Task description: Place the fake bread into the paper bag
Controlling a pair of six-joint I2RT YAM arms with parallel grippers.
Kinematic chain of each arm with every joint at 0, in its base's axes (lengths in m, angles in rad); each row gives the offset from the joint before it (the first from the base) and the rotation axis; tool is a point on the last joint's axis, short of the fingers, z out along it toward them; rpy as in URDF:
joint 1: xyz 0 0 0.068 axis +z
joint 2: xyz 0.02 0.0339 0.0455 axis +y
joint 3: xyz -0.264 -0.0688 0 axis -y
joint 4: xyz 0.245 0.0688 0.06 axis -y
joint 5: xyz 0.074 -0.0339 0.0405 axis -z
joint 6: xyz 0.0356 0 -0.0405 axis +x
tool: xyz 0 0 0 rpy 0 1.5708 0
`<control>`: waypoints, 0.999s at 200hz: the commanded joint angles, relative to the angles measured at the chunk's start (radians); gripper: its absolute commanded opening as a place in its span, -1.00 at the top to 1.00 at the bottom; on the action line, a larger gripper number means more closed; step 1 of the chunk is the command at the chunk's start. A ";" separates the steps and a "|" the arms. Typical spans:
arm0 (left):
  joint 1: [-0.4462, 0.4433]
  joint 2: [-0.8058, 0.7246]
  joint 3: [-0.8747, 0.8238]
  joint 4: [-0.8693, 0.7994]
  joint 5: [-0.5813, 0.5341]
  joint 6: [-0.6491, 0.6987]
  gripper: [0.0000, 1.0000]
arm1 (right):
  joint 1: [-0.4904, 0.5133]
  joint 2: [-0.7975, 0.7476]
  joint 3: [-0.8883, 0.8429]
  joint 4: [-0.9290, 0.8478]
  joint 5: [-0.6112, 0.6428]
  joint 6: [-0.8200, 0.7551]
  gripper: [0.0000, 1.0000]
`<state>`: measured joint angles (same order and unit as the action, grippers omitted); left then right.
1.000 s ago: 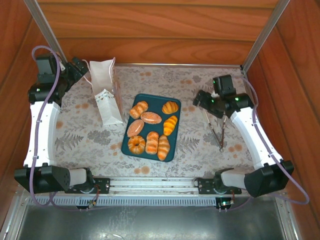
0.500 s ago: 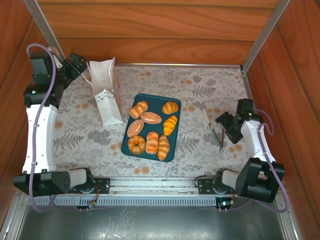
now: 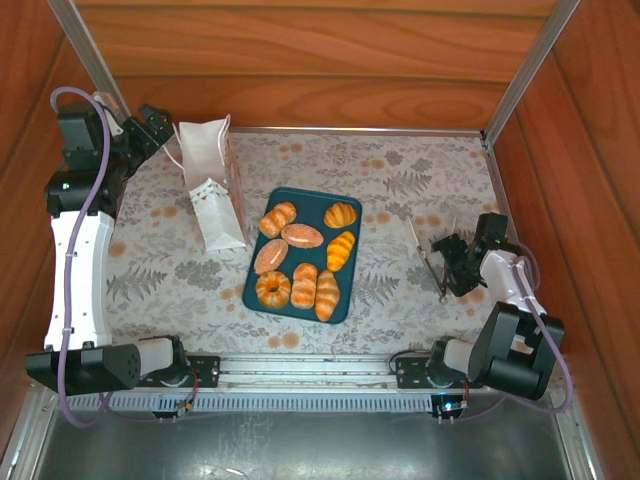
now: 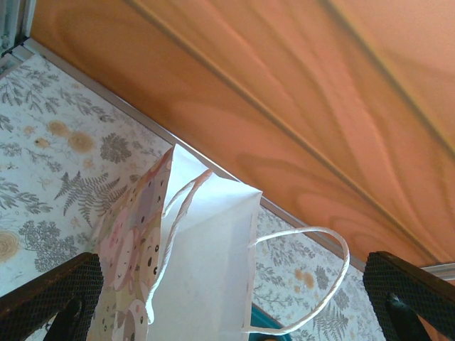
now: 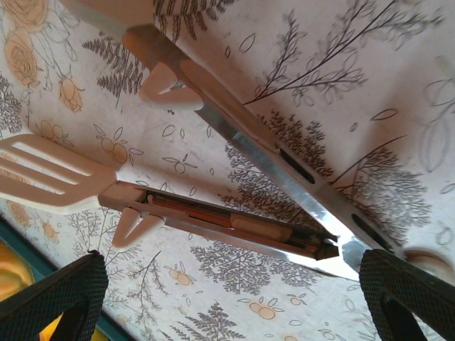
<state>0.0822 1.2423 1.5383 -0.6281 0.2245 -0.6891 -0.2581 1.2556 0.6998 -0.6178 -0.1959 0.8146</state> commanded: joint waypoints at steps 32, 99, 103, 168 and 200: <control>0.006 -0.009 -0.002 0.025 0.013 -0.015 -1.00 | -0.009 0.008 -0.031 0.049 -0.150 0.021 -0.89; 0.007 -0.013 -0.007 0.030 0.011 -0.023 -1.00 | -0.073 -0.022 0.028 -0.015 0.003 0.002 -0.93; 0.006 -0.013 -0.006 0.030 0.011 -0.023 -1.00 | -0.086 -0.016 0.026 -0.012 0.001 0.001 -0.93; 0.005 -0.014 0.000 0.031 0.004 -0.023 -1.00 | -0.130 0.079 -0.012 0.069 -0.100 0.021 -0.90; 0.005 -0.013 -0.001 0.031 0.004 -0.026 -1.00 | -0.125 0.056 -0.065 0.114 -0.164 0.061 -0.88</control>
<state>0.0818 1.2423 1.5379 -0.6205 0.2245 -0.7082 -0.3801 1.3273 0.6765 -0.5339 -0.2821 0.8375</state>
